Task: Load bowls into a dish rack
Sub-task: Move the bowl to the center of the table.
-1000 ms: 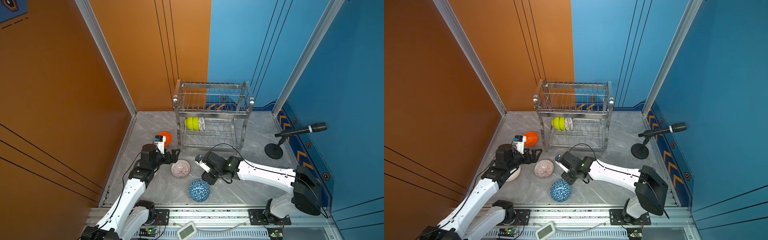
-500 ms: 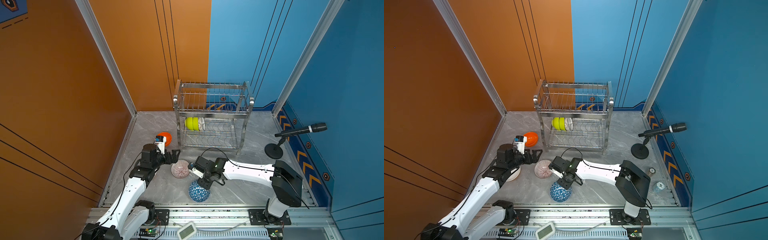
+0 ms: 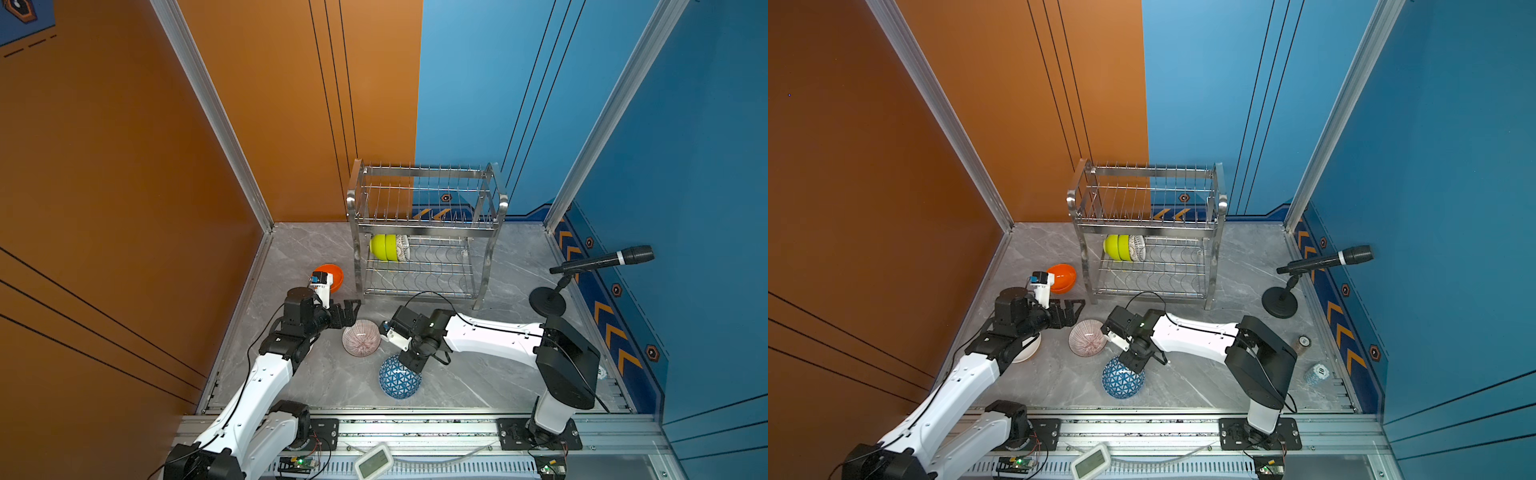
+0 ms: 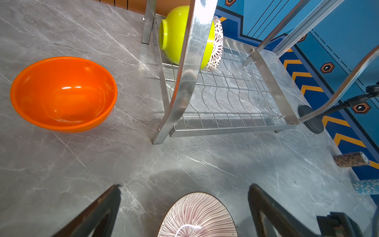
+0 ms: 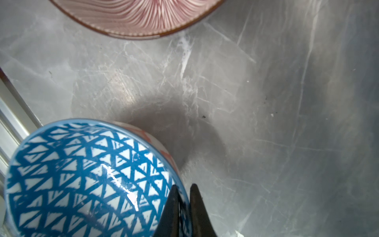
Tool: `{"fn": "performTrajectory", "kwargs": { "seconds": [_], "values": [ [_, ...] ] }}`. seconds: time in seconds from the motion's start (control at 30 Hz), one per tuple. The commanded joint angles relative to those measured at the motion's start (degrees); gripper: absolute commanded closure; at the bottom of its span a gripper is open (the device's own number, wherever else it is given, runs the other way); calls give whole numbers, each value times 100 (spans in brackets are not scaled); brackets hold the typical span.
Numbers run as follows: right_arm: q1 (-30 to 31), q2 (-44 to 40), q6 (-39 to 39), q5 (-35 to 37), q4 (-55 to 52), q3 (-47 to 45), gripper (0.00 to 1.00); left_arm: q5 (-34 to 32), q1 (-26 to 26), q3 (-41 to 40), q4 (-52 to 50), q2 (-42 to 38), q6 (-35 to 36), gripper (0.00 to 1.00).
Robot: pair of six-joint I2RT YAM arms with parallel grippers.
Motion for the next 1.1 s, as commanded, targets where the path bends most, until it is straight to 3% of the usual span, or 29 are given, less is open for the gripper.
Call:
{"fn": "performTrajectory", "kwargs": {
  "seconds": [0.0, 0.33, 0.57, 0.73, 0.93, 1.07],
  "values": [
    [-339, -191, -53, 275, -134, -132, 92, 41, 37, 222, -102, 11, 69, 2],
    [-1743, -590, 527, 145, 231, -803, 92, 49, 36, 243, -102, 49, 69, 2],
    [-1750, -608, 753, 307, 309, -857, 73, 26, 32, 226, -102, -22, 69, 2],
    [-1734, -899, 878, 720, 269, -776, 65, 24, 40, 213, -102, -48, 56, 2],
    [-1567, -1534, 1033, 1450, 316, -801, 61, -15, 37, 190, -102, -144, 60, 2],
    [-1371, -1888, 1094, 1462, 439, -885, 60, -10, 30, 178, -102, -188, 74, 2]
  ]
}}
